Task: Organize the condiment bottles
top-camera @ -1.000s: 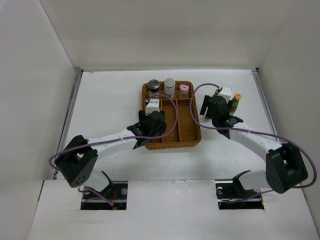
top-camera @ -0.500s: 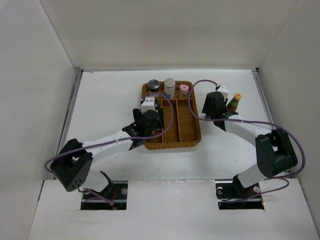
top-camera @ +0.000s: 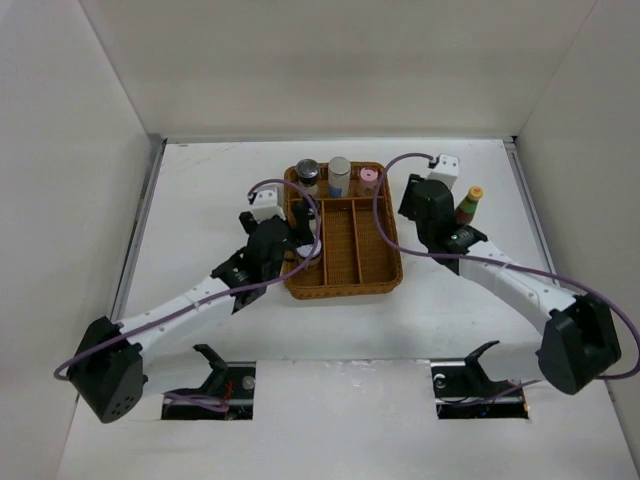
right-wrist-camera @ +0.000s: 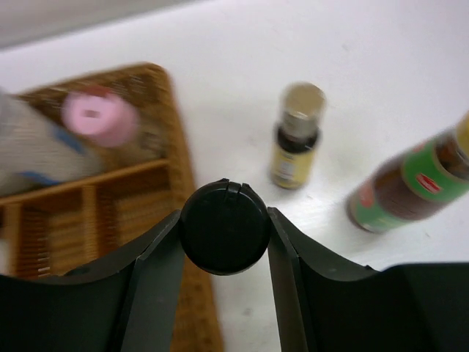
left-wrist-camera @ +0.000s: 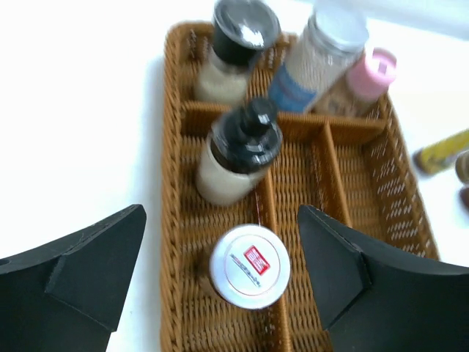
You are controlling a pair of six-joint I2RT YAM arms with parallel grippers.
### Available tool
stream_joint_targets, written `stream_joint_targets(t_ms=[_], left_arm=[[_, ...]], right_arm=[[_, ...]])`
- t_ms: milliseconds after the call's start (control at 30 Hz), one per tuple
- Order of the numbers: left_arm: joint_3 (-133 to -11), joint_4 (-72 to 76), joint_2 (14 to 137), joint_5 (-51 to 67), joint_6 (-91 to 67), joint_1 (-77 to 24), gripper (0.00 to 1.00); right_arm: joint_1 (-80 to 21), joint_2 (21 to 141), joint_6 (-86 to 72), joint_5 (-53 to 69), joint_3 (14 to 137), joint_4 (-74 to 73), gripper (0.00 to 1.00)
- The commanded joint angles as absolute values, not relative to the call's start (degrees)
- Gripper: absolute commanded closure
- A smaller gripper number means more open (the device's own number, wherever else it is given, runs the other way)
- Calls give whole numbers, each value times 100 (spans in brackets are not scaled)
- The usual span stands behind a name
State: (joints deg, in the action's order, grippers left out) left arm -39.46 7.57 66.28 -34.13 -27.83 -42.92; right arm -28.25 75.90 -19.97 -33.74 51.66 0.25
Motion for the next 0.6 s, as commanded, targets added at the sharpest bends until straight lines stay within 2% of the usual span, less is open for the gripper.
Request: stream_joint_targets(t_ms=[0,200,367,567], left_arm=[[-3710,1327,6153,-3533,-2821,-4066,15],[-3042,1555,5687,-3384,-3251,-3380,15],[-2365,2144,5520,-2892,-3559,-2932,15],[-2224,2232,5607,-2663,-3709,-2738,15]], right_arm=[[-3343,7400,-1758,-3324,5747,386,64],[-3923,8348,-1898,-2435,6485,729,63],[-4179,9227,-1863,-2400,7004,747,63],[-4223,9896,-1837,-2373,7286,695,63]])
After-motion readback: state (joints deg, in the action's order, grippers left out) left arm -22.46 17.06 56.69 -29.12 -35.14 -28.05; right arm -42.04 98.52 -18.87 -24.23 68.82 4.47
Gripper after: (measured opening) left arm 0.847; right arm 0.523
